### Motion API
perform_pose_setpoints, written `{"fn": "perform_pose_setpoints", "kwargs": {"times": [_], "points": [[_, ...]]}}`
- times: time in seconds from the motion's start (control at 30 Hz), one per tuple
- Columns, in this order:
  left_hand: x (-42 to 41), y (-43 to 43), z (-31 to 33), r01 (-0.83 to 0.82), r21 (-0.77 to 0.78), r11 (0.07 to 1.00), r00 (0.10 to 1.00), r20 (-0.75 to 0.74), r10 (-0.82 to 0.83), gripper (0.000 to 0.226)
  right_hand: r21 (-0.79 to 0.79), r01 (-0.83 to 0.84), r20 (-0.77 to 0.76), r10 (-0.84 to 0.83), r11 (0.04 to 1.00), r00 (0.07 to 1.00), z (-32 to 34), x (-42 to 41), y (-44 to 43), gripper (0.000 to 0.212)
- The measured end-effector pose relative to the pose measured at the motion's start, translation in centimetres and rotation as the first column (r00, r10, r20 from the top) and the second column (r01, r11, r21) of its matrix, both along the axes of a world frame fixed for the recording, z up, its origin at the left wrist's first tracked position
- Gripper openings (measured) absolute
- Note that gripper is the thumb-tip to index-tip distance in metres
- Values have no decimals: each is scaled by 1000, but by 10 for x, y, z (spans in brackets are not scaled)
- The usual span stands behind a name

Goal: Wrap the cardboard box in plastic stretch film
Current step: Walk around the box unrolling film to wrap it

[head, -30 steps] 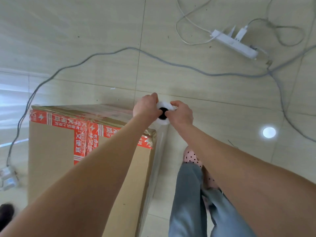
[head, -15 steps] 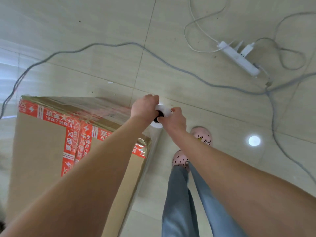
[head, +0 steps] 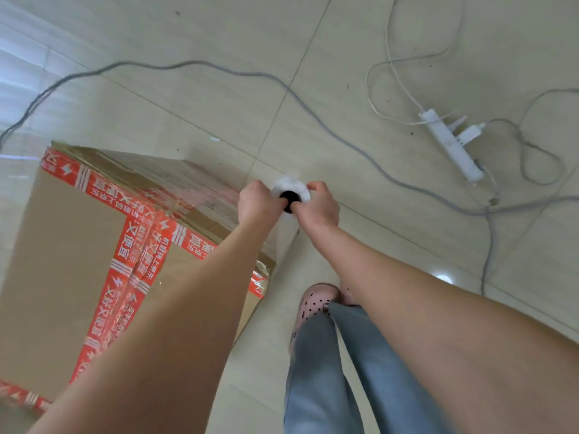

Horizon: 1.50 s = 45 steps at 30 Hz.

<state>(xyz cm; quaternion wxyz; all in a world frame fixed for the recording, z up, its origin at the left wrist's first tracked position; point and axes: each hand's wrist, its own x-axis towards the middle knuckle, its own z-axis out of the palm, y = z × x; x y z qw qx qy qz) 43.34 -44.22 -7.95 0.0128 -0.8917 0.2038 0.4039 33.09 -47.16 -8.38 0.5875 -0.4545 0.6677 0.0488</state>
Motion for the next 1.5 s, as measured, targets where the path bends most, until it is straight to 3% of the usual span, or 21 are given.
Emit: {"fn": "perform_pose_setpoints", "kwargs": {"times": [0.1, 0.2, 0.3, 0.4, 0.5, 0.6, 0.73, 0.87, 0.93, 1.07, 1.17, 1.23, 1.37, 1.5], "points": [[-5, -7, 5, 287, -11, 958, 956, 59, -286, 35, 1, -2, -1, 2, 1000, 1000, -1, 1, -6, 40], [-6, -16, 5, 593, -42, 804, 804, 99, -587, 39, 0, -42, -5, 42, 999, 999, -1, 3, -11, 41], [-3, -22, 4, 737, -47, 675, 671, 169, -721, 29, -33, -171, -23, 170, 985, 985, -3, 5, -18, 26], [2, -29, 2, 679, -84, 729, 731, 168, -662, 20, -57, -222, -47, 219, 973, 975, -6, 6, -26, 23], [10, -34, 0, 468, -116, 876, 883, 100, -458, 16, -110, -193, -103, 182, 975, 978, -8, 7, -26, 34], [20, -32, -2, 231, -106, 967, 973, 52, -226, 19, -137, -153, -117, 137, 979, 984, -5, 17, -30, 29], [35, -33, -5, -71, -115, 991, 997, 0, 72, 21, -175, -238, -105, 222, 955, 969, -3, 44, -50, 28], [54, -45, -2, -259, -80, 963, 962, -112, 250, 21, -146, -236, -134, 217, 961, 967, 0, 63, -62, 33], [63, -49, 0, -220, -7, 975, 964, -152, 217, 20, -73, -224, -139, 212, 972, 967, 2, 68, -64, 33], [70, -54, 5, 222, 4, 975, 973, -60, -222, 26, -58, -186, -121, 178, 981, 977, 4, 74, -67, 27], [66, -64, 7, 550, -27, 835, 835, 18, -549, 34, -44, -218, -111, 212, 975, 971, 2, 73, -67, 26], [65, -72, 7, 645, -7, 764, 764, 42, -644, 31, -48, -249, -96, 243, 967, 965, 3, 72, -69, 23], [70, -81, 6, 638, 16, 770, 769, 41, -638, 16, -95, -356, -118, 344, 930, 931, 5, 75, -78, 26], [83, -85, 3, 397, -18, 918, 917, 39, -396, 9, -148, -412, -129, 395, 899, 910, 4, 91, -93, 30]]}}
